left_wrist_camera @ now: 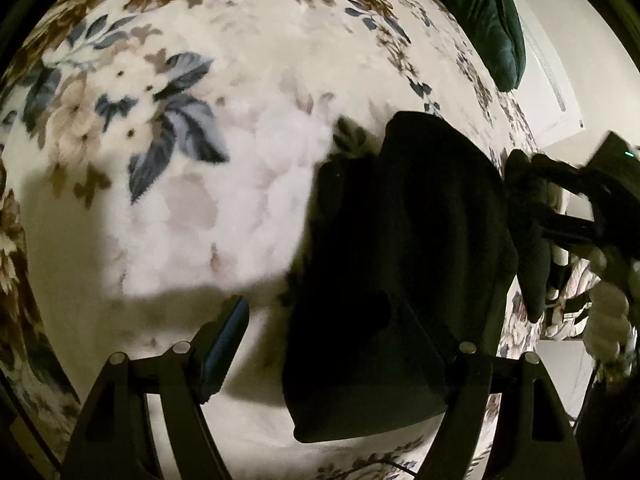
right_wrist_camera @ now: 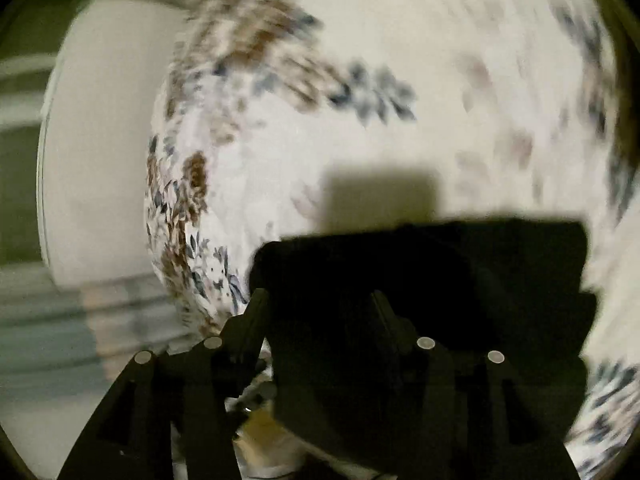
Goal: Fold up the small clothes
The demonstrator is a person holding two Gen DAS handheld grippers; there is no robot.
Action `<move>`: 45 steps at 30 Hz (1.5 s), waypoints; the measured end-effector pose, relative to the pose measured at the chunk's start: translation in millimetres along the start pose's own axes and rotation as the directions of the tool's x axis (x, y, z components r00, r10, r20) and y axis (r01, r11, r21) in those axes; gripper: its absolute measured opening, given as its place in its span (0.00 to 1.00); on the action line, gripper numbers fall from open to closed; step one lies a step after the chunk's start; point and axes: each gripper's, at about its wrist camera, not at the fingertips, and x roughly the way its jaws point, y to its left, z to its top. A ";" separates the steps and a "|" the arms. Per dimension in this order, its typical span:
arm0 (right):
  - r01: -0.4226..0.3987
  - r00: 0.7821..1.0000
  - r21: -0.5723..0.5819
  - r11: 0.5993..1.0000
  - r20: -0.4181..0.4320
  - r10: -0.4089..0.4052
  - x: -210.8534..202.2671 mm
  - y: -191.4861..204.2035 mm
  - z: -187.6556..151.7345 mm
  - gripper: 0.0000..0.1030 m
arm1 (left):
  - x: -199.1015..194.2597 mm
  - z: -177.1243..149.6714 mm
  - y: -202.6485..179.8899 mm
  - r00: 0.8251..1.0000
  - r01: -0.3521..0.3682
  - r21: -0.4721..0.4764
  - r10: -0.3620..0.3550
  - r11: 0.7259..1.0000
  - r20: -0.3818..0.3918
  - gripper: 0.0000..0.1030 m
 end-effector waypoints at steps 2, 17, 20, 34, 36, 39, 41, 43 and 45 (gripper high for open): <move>-0.076 0.989 -0.056 0.996 -0.130 0.068 13.9 17.7 -14.5 0.52 | -3.1 -1.1 0.5 1.000 -0.002 -0.008 0.002 1.000 0.007 0.74; -0.130 0.991 0.161 0.978 0.015 0.130 15.9 -51.4 -39.6 0.66 | -6.8 -18.7 -9.4 0.999 0.031 0.004 -0.031 1.000 -0.033 0.74; -0.014 0.979 0.212 0.977 0.200 -0.029 -56.8 -76.1 -87.9 1.00 | -24.8 -39.5 -0.4 0.996 0.094 -0.070 -0.094 0.993 0.008 0.75; -0.305 0.929 0.623 0.721 0.361 0.081 11.1 -212.0 -266.9 1.00 | 44.6 -90.7 4.8 0.947 0.313 -0.299 -0.274 0.901 0.167 0.92; -0.351 0.903 0.605 0.715 0.421 0.088 19.7 -213.7 -263.0 1.00 | 55.0 -83.1 1.0 0.943 0.320 -0.305 -0.272 0.897 0.190 0.93; -0.445 0.852 0.570 0.691 0.507 0.130 23.6 -211.1 -257.3 1.00 | 62.8 -74.1 1.8 0.939 0.323 -0.330 -0.259 0.887 0.225 0.99; -0.490 0.822 0.528 0.694 0.544 0.167 23.7 -207.4 -251.7 1.00 | 65.4 -68.9 1.7 0.940 0.320 -0.357 -0.246 0.877 0.238 1.00; -0.526 0.796 0.486 0.698 0.571 0.202 24.9 -202.5 -243.8 1.00 | 65.0 -66.8 2.2 0.937 0.327 -0.381 -0.244 0.865 0.250 1.00; -0.539 0.785 0.470 0.699 0.581 0.215 31.2 -194.8 -232.6 1.00 | 64.0 -66.8 5.2 0.935 0.333 -0.393 -0.246 0.857 0.256 1.00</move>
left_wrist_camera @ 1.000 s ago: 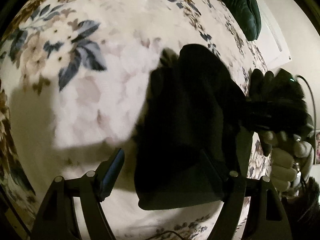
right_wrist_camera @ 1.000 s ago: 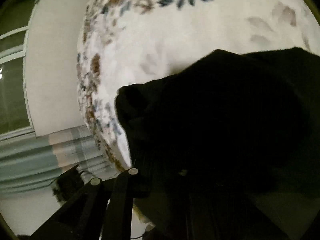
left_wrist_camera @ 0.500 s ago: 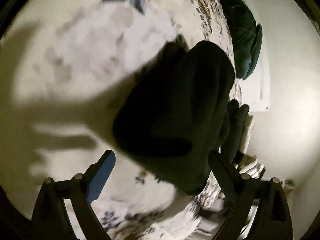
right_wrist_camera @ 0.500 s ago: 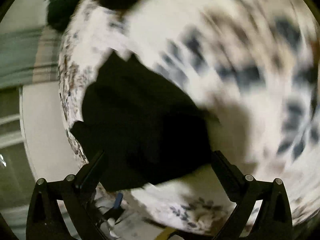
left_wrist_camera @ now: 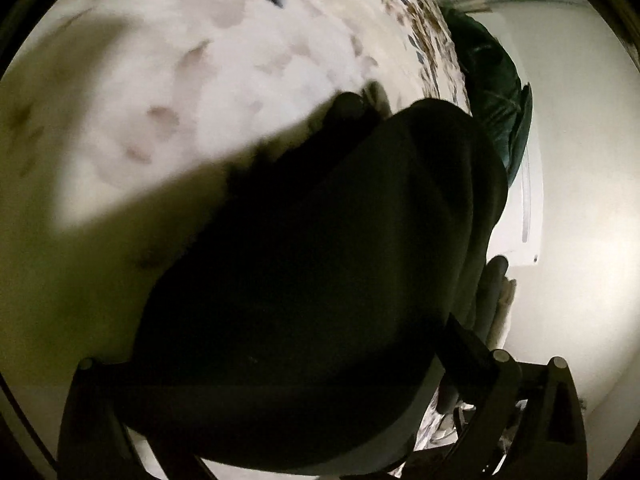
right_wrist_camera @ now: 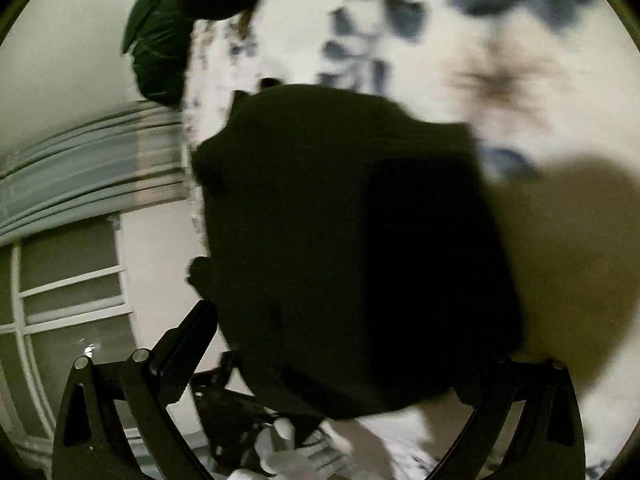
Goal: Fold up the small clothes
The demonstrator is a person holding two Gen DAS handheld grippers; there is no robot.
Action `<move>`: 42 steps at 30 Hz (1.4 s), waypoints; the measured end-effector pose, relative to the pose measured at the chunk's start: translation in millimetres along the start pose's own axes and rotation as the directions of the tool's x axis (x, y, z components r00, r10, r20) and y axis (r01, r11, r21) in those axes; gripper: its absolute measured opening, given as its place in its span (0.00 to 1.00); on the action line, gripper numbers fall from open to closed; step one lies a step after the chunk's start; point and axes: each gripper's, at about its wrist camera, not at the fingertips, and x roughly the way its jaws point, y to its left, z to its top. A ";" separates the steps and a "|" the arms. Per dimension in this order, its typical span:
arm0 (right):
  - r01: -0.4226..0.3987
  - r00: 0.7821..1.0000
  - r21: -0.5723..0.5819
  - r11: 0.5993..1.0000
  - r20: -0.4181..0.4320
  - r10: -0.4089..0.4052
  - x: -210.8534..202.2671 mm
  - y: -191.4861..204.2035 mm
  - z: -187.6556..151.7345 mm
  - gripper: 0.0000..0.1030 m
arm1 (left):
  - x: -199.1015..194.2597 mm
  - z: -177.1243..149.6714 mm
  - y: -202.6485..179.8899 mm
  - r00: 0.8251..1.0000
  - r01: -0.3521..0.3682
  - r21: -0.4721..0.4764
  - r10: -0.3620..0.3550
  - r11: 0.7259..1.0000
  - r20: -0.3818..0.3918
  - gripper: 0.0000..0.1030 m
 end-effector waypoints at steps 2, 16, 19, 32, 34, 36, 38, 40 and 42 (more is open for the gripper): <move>-0.011 1.000 -0.006 1.000 0.011 0.011 9.9 1.9 5.0 1.00 | 0.3 1.2 0.8 1.000 0.002 -0.009 -0.002 1.000 0.006 1.00; 0.016 0.997 -0.053 0.998 0.081 -0.012 14.5 11.3 -0.1 0.70 | -11.3 6.2 -9.0 0.992 -0.007 0.062 -0.001 0.998 0.130 0.68; 0.038 0.995 -0.043 0.998 0.093 -0.034 11.5 9.6 -7.4 0.34 | -15.7 12.4 -19.9 0.992 0.007 0.112 -0.021 0.994 0.122 0.55; 0.050 0.981 -0.142 0.989 0.190 -0.023 -39.4 106.2 -49.6 0.23 | -66.9 36.6 -92.8 0.995 0.091 0.248 -0.098 0.965 0.020 0.44; 0.055 0.978 -0.157 0.986 0.206 -0.022 -51.9 124.8 -49.7 0.23 | -72.7 38.4 -113.2 0.994 0.107 0.273 -0.112 0.956 0.002 0.44; 0.053 0.975 -0.177 0.983 0.223 -0.012 -67.1 142.5 -47.7 0.23 | -75.9 36.9 -133.6 0.992 0.127 0.302 -0.127 0.945 -0.018 0.44; 0.038 0.972 -0.188 0.981 0.235 0.007 -84.0 156.1 -40.8 0.23 | -77.5 32.1 -160.8 0.989 0.147 0.337 -0.144 0.930 -0.035 0.44; 0.032 0.966 -0.209 0.977 0.256 0.023 -100.6 174.1 -28.8 0.23 | -76.0 24.6 -194.1 0.986 0.165 0.375 -0.161 0.912 -0.043 0.44; 0.014 0.959 -0.232 0.973 0.277 0.052 -122.9 193.3 -10.3 0.23 | -71.6 17.2 -224.3 0.982 0.184 0.399 -0.181 0.898 -0.045 0.44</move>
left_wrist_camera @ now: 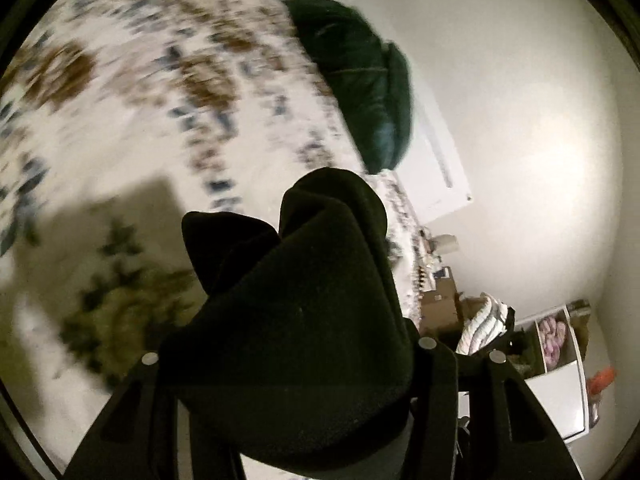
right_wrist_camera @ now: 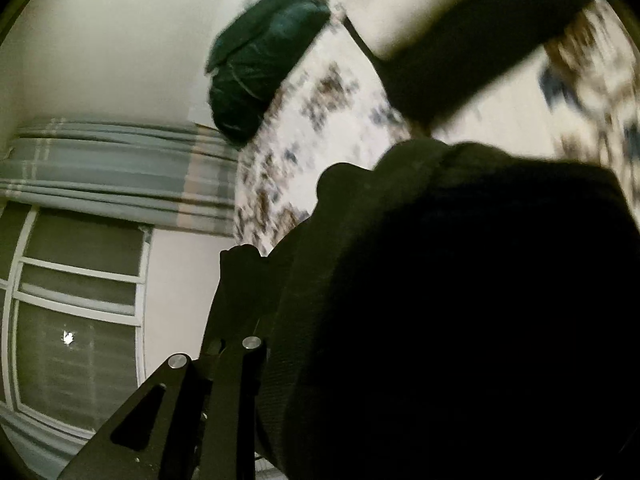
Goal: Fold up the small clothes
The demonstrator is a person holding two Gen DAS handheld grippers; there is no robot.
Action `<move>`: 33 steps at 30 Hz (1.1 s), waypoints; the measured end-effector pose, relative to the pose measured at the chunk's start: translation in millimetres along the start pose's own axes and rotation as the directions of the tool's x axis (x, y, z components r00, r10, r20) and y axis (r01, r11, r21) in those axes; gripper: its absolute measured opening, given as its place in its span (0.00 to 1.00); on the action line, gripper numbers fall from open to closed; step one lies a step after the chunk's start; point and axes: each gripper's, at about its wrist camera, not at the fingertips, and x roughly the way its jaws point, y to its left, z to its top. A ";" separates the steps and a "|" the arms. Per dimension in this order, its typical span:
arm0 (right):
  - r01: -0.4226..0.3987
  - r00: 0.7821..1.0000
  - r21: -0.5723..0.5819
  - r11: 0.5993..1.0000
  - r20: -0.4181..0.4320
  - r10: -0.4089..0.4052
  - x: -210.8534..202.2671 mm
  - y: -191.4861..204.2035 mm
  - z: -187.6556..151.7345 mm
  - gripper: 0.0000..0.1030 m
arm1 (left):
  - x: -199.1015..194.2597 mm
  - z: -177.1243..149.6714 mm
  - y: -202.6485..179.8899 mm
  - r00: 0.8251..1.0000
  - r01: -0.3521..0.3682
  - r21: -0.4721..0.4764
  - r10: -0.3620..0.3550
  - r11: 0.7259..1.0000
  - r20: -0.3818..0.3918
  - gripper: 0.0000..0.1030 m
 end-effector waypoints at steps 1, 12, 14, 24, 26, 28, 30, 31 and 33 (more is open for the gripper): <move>-0.007 1.000 -0.010 1.000 0.017 0.007 -7.3 6.1 16.9 0.23 | 11.1 4.3 -23.9 1.000 0.020 0.023 -0.020 1.000 0.000 0.44; -0.062 0.971 -0.160 0.985 0.219 0.097 -75.9 74.7 251.5 0.23 | 166.1 45.1 -218.9 0.970 0.238 0.115 -0.242 0.964 0.020 0.44; -0.057 0.963 -0.170 0.984 0.251 0.099 -77.1 66.2 292.0 0.23 | 209.3 45.3 -236.4 0.965 0.259 0.136 -0.263 0.956 0.009 0.44; 0.067 0.994 0.047 0.997 0.085 -0.071 13.4 -138.4 342.1 0.23 | 331.7 -34.5 -127.2 0.995 0.005 0.146 0.010 0.989 -0.102 0.45; 0.038 0.997 0.056 0.998 0.070 -0.042 17.2 -153.8 336.1 0.25 | 326.3 -44.5 -116.8 0.995 0.010 0.172 0.008 0.985 -0.104 0.46; 0.045 0.997 0.056 0.997 0.060 -0.048 17.0 -152.4 336.7 0.28 | 320.2 -44.0 -121.2 0.993 0.004 0.211 0.020 0.977 -0.113 0.49; 0.088 0.995 0.066 0.994 0.045 -0.091 14.7 -151.2 339.6 0.38 | 317.9 -43.2 -125.4 0.989 -0.007 0.201 0.036 0.980 -0.144 0.50; 0.136 0.989 0.058 0.989 0.045 -0.139 8.9 -145.8 340.9 0.44 | 316.5 -42.3 -128.3 0.984 -0.021 0.190 0.053 0.982 -0.169 0.52; 0.199 0.979 0.023 0.980 0.045 -0.200 0.2 -137.3 335.7 0.47 | 313.4 -40.5 -135.4 0.977 -0.072 0.214 0.112 0.974 -0.181 0.58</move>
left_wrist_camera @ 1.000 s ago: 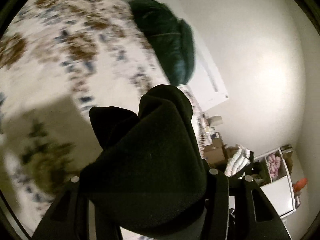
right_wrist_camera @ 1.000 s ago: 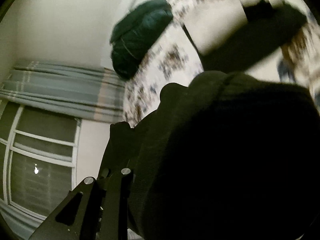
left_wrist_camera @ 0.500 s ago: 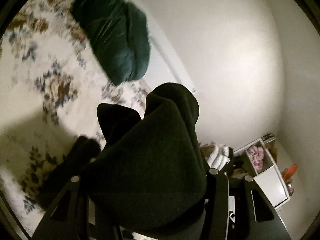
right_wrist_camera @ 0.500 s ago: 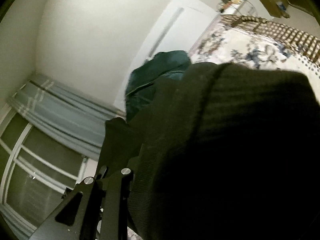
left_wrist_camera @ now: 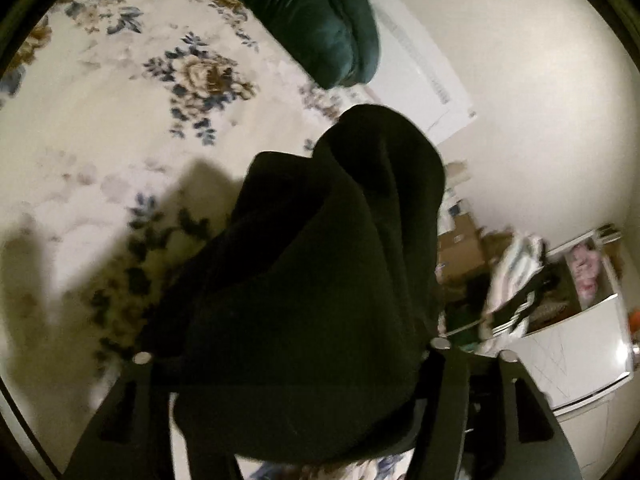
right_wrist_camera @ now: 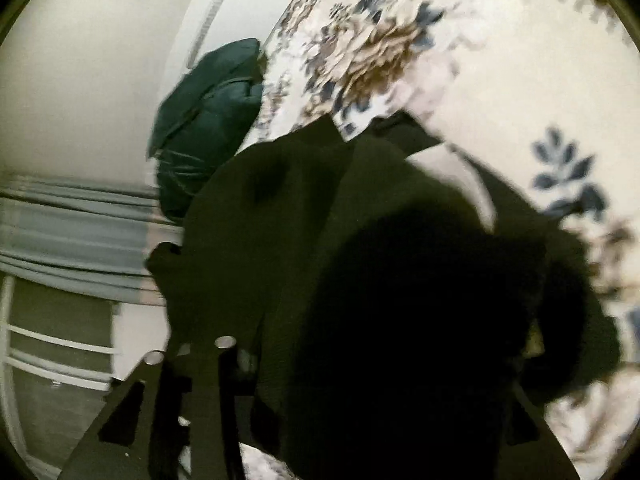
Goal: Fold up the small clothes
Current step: 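Set the folded black bundle on the bed and open both grippers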
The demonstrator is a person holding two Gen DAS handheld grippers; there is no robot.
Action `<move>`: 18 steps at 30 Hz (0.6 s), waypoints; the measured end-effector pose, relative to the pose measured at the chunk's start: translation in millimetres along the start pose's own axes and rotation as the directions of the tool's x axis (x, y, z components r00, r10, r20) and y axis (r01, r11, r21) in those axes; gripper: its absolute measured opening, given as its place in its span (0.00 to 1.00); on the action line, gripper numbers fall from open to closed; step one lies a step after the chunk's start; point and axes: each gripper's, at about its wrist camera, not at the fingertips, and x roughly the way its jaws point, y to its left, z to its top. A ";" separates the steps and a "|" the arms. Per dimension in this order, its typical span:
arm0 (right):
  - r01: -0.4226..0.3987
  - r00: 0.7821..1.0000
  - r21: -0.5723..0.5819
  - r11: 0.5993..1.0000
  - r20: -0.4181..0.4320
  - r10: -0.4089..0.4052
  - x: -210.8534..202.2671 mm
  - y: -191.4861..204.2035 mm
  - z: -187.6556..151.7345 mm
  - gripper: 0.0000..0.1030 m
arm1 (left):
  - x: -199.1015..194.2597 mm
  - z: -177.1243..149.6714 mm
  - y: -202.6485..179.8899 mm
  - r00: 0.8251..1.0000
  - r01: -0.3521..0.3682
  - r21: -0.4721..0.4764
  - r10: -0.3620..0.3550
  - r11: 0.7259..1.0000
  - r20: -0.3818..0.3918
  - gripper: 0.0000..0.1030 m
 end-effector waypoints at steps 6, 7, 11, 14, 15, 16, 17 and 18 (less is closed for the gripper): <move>0.306 0.951 -0.149 0.941 0.104 -0.292 -52.9 38.3 -28.0 0.89 | -28.8 -6.7 -39.2 0.977 -0.213 0.193 0.213 0.958 0.022 0.87; 0.387 0.921 -0.193 0.902 0.134 -0.366 -60.8 50.2 -34.9 0.96 | -34.9 -8.1 -46.7 0.967 -0.253 0.236 0.251 0.938 0.040 0.89; 0.570 0.821 -0.285 0.771 0.227 -0.523 -87.3 83.6 -62.1 1.00 | -55.6 -9.7 -77.5 0.922 -0.385 0.380 0.372 0.841 0.111 0.96; 0.648 0.762 -0.334 0.684 0.287 -0.581 -106.1 107.2 -82.2 1.00 | -71.0 -13.5 -99.4 0.886 -0.454 0.462 0.441 0.762 0.144 0.96; 0.659 0.752 -0.342 0.670 0.298 -0.587 -112.4 113.7 -87.9 1.00 | -73.5 -13.1 -101.0 0.881 -0.462 0.475 0.449 0.749 0.149 0.96; 0.666 0.746 -0.344 0.662 0.303 -0.593 -119.0 120.2 -93.2 1.00 | -81.4 -15.5 -107.3 0.873 -0.475 0.496 0.462 0.727 0.159 0.96; 0.669 0.743 -0.343 0.659 0.305 -0.595 -126.1 127.0 -98.6 1.00 | -86.2 -16.2 -110.4 0.872 -0.475 0.508 0.463 0.718 0.161 0.96; 0.665 0.747 -0.349 0.660 0.309 -0.589 -134.4 134.1 -104.6 1.00 | -91.3 -16.4 -113.7 0.871 -0.475 0.520 0.463 0.710 0.164 0.96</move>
